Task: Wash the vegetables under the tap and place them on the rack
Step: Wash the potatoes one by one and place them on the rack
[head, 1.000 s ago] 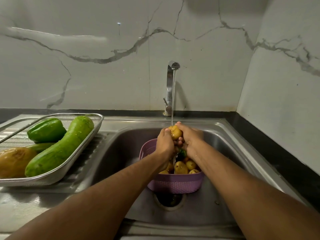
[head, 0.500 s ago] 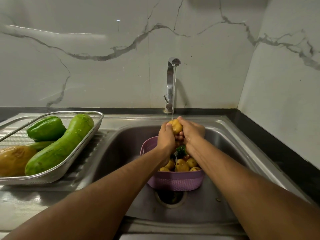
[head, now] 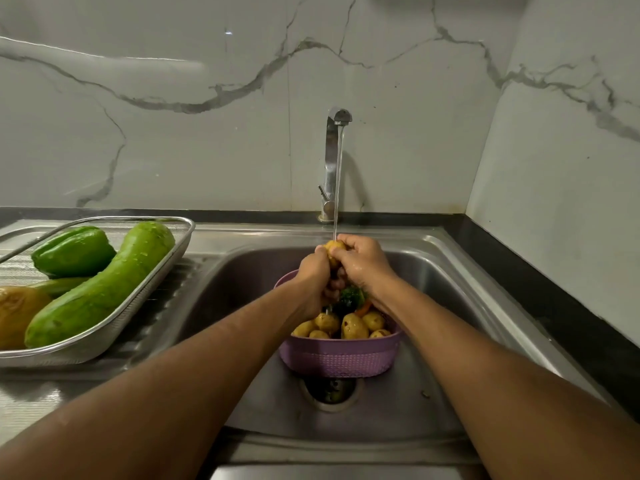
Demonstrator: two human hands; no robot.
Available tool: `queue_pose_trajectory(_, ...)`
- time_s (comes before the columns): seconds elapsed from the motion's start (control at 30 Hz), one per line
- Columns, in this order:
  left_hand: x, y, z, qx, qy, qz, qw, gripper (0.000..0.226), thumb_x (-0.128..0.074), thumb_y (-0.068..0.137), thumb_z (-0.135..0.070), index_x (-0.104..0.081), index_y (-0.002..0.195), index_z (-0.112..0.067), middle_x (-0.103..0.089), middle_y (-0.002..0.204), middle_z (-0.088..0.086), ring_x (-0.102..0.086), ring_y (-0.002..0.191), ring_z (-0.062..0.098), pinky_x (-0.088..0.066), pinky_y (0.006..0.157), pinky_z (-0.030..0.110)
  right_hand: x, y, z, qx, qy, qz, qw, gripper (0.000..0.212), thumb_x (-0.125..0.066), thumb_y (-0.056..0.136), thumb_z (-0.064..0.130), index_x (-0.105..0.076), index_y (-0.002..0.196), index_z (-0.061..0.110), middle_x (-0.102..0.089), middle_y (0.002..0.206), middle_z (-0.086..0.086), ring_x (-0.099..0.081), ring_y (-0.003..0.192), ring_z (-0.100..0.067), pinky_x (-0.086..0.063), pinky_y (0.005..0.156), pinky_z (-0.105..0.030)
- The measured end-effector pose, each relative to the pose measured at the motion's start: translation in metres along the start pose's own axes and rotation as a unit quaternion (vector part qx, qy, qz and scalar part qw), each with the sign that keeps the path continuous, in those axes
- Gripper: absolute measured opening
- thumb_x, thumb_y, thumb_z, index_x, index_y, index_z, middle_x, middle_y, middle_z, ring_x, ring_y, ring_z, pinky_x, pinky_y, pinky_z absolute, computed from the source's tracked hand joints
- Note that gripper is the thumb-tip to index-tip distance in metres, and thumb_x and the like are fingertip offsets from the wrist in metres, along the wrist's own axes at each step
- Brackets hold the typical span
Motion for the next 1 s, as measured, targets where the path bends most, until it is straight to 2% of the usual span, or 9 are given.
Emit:
queue_pose_trajectory(0.07,-0.002,0.003,0.002,-0.005,0.036,0.009,0.999,0.052,-0.028,0.11,-0.044,-0.064,0.1,-0.008,-0.06,0.07,0.008,-0.051,0.057,0.015,-0.041,0.048,0.026,-0.002,0.0,0.004,0.066,-0.12,-0.037,0.99,0.032,-0.05,0.108,0.024,-0.062,0.136,0.013,-0.07,0.119,-0.006,-0.061,0.092,-0.015,-0.051,0.075,-0.027)
queue_pose_trajectory(0.13,-0.006,0.006,0.006,-0.02,0.076,0.018,0.997,0.052,-0.029,0.109,-0.049,-0.062,0.118,-0.01,-0.072,0.094,0.016,-0.067,0.079,0.023,-0.058,0.065,0.032,0.0,-0.001,0.003,0.078,-0.166,-0.094,0.978,0.027,-0.047,0.109,0.03,-0.066,0.121,0.014,-0.068,0.106,-0.001,-0.061,0.094,-0.015,-0.045,0.076,-0.028)
queue_pose_trajectory(0.27,-0.01,0.0,-0.001,-0.127,0.227,0.016,0.965,0.06,-0.026,0.106,-0.062,-0.045,0.135,-0.014,-0.064,0.12,0.009,-0.064,0.11,0.024,-0.054,0.097,0.045,0.014,0.003,-0.008,0.009,-0.092,-0.153,0.984,0.033,-0.05,0.107,0.038,-0.072,0.105,0.013,-0.071,0.093,-0.001,-0.067,0.087,-0.018,-0.049,0.074,-0.031)
queue_pose_trajectory(0.4,-0.011,-0.009,-0.009,-0.256,0.327,0.02,0.91,0.051,-0.027,0.106,-0.059,-0.036,0.135,-0.019,-0.064,0.12,0.003,-0.064,0.105,0.018,-0.054,0.093,0.039,0.013,-0.004,-0.018,-0.134,0.125,-0.153,0.971,0.034,-0.06,0.102,0.043,-0.071,0.097,0.011,-0.066,0.076,-0.002,-0.061,0.063,-0.013,-0.045,0.051,-0.024)
queue_pose_trajectory(0.53,-0.008,-0.003,-0.008,-0.333,0.373,0.045,0.865,0.039,-0.03,0.109,-0.05,-0.041,0.135,-0.022,-0.063,0.118,-0.001,-0.064,0.099,0.012,-0.052,0.085,0.03,0.01,-0.005,-0.021,-0.179,0.198,-0.136,0.954,0.03,-0.062,0.103,0.035,-0.07,0.104,0.006,-0.063,0.07,-0.004,-0.051,0.046,-0.01,-0.041,0.038,-0.021)
queue_pose_trajectory(0.7,0.0,0.018,-0.01,-0.245,0.217,-0.052,0.944,0.036,-0.028,0.111,-0.033,-0.058,0.108,-0.014,-0.064,0.092,0.008,-0.063,0.083,0.021,-0.056,0.08,0.043,0.009,-0.008,-0.008,-0.062,0.054,-0.113,0.99,0.015,-0.056,0.106,0.024,-0.066,0.106,0.012,-0.07,0.08,-0.007,-0.059,0.044,-0.008,-0.048,0.041,-0.019)
queue_pose_trajectory(0.8,0.002,0.02,-0.014,-0.134,0.136,-0.04,0.981,0.041,-0.026,0.111,-0.032,-0.059,0.111,-0.008,-0.061,0.08,0.01,-0.057,0.061,0.017,-0.049,0.05,0.027,0.006,-0.007,0.001,-0.012,0.0,-0.103,0.995,0.013,-0.055,0.107,0.023,-0.063,0.109,0.013,-0.071,0.087,-0.009,-0.063,0.045,-0.009,-0.052,0.043,-0.02)
queue_pose_trajectory(0.9,0.002,0.008,-0.014,-0.025,0.059,0.006,0.998,0.063,-0.022,0.11,-0.053,-0.058,0.084,-0.007,-0.052,0.057,0.006,-0.046,0.042,0.013,-0.036,0.041,0.021,0.006,-0.009,0.01,0.048,-0.017,-0.1,0.994,0.018,-0.049,0.109,0.028,-0.061,0.113,0.016,-0.069,0.094,-0.007,-0.066,0.055,-0.013,-0.052,0.045,-0.019)
queue_pose_trajectory(1.0,-0.004,0.005,-0.018,-0.098,0.07,0.021,0.992,0.074,-0.021,0.105,-0.067,-0.062,0.087,-0.007,-0.057,0.061,0.0,-0.054,0.049,0.009,-0.046,0.05,0.024,0.0,-0.003,0.004,0.016,0.085,-0.114,0.99,0.027,-0.039,0.112,0.029,-0.064,0.117,0.02,-0.069,0.098,-0.007,-0.067,0.07,-0.015,-0.058,0.055,-0.025)
Point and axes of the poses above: each hand's wrist, its own y-axis towards the middle knuckle, its own x-axis out of the back of the hand, z = x × y, the point moved 5 cm from there along y, towards the middle knuckle
